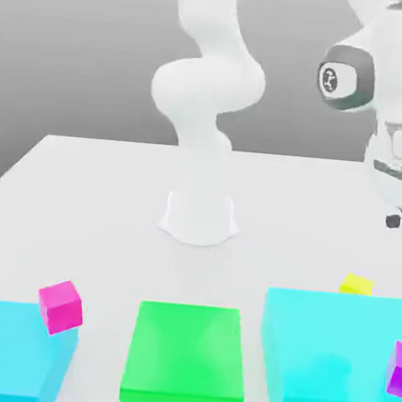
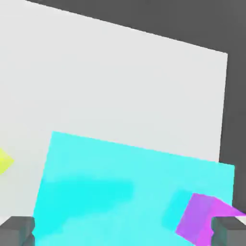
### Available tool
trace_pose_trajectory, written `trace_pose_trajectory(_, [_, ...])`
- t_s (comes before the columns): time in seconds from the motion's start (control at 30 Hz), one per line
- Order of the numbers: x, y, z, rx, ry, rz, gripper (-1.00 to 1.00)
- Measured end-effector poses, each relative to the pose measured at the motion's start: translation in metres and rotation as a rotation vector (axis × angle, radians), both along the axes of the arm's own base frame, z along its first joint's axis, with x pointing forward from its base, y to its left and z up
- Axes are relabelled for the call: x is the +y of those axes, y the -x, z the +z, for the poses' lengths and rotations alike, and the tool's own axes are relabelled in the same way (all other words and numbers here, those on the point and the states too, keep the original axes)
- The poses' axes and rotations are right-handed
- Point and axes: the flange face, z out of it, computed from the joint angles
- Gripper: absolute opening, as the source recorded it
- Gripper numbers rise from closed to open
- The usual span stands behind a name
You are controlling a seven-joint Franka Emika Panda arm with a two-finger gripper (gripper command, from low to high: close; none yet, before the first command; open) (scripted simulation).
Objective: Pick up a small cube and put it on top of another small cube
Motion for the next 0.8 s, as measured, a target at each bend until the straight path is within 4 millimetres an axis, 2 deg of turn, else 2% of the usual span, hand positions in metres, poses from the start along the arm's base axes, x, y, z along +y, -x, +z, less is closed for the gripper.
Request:
trace_pose_trajectory(0.17, [0.021,0.056,-0.059,0.018,0.104,0.341,0.00])
trace_pose_trajectory(0.3, [0.024,0.097,-0.101,0.027,0.183,0.599,0.00])
trace_pose_trajectory(0.57, [0.020,0.098,-0.164,0.029,0.200,0.637,0.00])
trace_pose_trajectory(0.6, [0.019,0.099,-0.171,0.031,0.200,0.637,-1.00])
trace_pose_trajectory(0.8, [0.019,0.100,-0.175,0.033,0.201,0.636,-1.00])
